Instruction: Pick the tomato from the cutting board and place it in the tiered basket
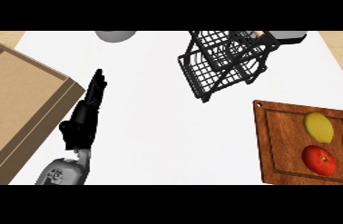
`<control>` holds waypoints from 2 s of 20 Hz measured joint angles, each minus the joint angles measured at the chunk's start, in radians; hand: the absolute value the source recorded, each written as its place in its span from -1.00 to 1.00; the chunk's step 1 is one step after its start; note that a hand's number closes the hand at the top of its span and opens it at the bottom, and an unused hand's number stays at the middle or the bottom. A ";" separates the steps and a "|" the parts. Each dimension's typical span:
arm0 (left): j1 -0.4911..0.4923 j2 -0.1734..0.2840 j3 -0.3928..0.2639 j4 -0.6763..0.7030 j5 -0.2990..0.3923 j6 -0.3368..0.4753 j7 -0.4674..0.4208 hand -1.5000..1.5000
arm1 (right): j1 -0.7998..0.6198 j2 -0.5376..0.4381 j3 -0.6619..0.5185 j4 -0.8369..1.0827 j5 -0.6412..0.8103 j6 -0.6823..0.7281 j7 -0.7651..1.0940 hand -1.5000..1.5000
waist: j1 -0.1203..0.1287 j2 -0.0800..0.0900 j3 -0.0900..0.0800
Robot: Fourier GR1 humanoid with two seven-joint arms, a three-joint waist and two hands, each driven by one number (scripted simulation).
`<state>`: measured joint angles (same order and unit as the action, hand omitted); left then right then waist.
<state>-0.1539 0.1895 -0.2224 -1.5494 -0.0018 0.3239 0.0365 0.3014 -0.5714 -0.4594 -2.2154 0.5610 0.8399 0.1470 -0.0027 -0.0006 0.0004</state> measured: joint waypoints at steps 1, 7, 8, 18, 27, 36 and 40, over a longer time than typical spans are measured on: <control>0.001 0.000 0.004 -0.009 -0.002 -0.007 0.006 0.00 | -0.005 0.005 -0.003 0.014 0.013 0.000 -0.007 -1.00 | 0.000 0.000 0.000; 0.001 -0.016 0.035 0.005 -0.016 -0.038 0.004 0.00 | 0.003 0.041 -0.006 0.099 0.091 -0.024 -0.101 -1.00 | -0.001 0.000 0.000; 0.005 -0.022 0.032 -0.008 -0.025 -0.034 0.013 0.00 | 0.019 0.056 -0.001 0.099 0.108 -0.037 -0.119 -1.00 | -0.001 0.000 0.000; 0.012 -0.066 0.060 0.009 -0.065 -0.054 -0.008 0.00 | -0.017 0.107 0.020 0.159 0.187 -0.041 -0.214 -1.00 | 0.000 0.000 -0.001; 0.010 -0.088 0.083 -0.003 -0.086 -0.089 0.006 0.00 | -0.093 0.136 0.040 0.221 0.230 -0.006 -0.211 -1.00 | 0.001 0.000 -0.001; 0.021 -0.098 0.112 -0.001 -0.104 -0.116 -0.007 0.00 | -0.110 0.193 0.118 0.267 0.327 -0.051 -0.205 -1.00 | 0.001 0.000 0.000; 0.017 -0.111 0.116 0.003 -0.117 -0.120 -0.008 0.00 | -0.126 0.210 0.133 0.316 0.356 -0.083 -0.213 -1.00 | 0.001 0.000 -0.001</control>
<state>-0.1374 0.0781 -0.1061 -1.5459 -0.1183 0.2042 0.0290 0.1759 -0.3615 -0.3263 -1.8993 0.9166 0.7565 -0.0661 -0.0014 -0.0004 -0.0002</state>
